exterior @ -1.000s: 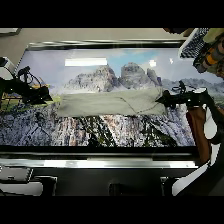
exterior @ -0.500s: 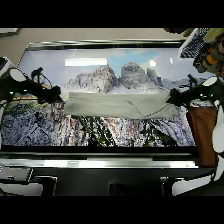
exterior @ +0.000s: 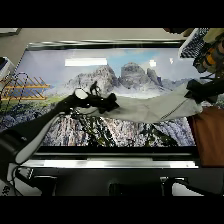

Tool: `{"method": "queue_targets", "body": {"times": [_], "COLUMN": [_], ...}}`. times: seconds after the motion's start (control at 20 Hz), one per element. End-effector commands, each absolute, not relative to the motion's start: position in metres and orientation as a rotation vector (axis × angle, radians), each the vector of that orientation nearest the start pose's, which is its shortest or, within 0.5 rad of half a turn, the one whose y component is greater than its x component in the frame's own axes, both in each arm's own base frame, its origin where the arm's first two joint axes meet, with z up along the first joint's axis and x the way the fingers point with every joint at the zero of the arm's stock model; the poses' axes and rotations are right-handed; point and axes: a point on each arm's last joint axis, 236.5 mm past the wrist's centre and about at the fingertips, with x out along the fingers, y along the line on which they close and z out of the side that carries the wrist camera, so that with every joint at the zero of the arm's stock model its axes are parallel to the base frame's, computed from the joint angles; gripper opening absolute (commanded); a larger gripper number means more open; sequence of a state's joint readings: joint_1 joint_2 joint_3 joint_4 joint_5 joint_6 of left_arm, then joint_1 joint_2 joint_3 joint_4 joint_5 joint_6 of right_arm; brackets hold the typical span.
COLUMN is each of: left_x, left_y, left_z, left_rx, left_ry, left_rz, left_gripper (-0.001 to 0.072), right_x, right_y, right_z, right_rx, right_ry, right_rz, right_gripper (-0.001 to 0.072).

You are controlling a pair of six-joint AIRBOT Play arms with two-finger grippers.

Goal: Fold the clothes and pants, and hang the long-sleeved shirts on hangers.

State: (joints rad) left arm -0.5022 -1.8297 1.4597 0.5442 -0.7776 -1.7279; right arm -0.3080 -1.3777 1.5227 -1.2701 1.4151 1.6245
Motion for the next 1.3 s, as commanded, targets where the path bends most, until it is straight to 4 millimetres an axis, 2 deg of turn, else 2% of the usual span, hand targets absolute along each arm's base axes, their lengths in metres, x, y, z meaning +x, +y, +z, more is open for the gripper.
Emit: {"method": "queue_targets", "body": {"times": [0.0,0.15,0.25,0.55,0.7,0.85,1.0,1.1,1.15,1.25], "left_x": [0.4,0.39,0.383,0.356,0.348,0.351,0.366,0.374,0.38,0.398], "left_y": [-0.48,-0.529,-0.553,-0.6,-0.609,-0.596,-0.567,-0.528,-0.499,-0.426], "left_z": [-0.032,-0.028,-0.036,-0.05,-0.051,-0.049,-0.033,-0.022,-0.019,-0.011], "left_rx": [-1.06,-1.082,-1.129,-1.191,-1.185,-1.159,-1.133,-0.98,-0.856,-0.597], "left_ry": [1.373,1.391,1.44,1.531,1.544,1.583,1.626,1.641,1.632,1.596], "left_rz": [-0.588,-0.663,-0.649,-0.641,-0.657,-0.679,-0.705,-0.722,-0.708,-0.617], "left_gripper": [0.0014,0.0014,0.0014,0.0013,0.0013,0.0013,0.0012,0.0012,0.0012,0.0013], "right_x": [0.399,0.396,0.4,0.42,0.422,0.422,0.426,0.432,0.434,0.435], "right_y": [-0.059,-0.056,-0.052,-0.031,-0.027,-0.026,-0.013,0.0,0.007,0.026], "right_z": [0.121,0.131,0.138,0.156,0.159,0.16,0.167,0.179,0.184,0.185], "right_rx": [0.442,0.445,0.455,0.54,0.549,0.532,0.545,0.581,0.605,0.598], "right_ry": [1.145,1.124,1.089,0.993,0.985,0.979,0.958,0.916,0.903,0.91], "right_rz": [-0.094,-0.084,-0.07,0.018,0.039,0.052,0.116,0.179,0.204,0.238], "right_gripper": [0.0041,0.0041,0.0041,0.0041,0.0041,0.0041,0.0041,0.0041,0.0041,0.0041]}}
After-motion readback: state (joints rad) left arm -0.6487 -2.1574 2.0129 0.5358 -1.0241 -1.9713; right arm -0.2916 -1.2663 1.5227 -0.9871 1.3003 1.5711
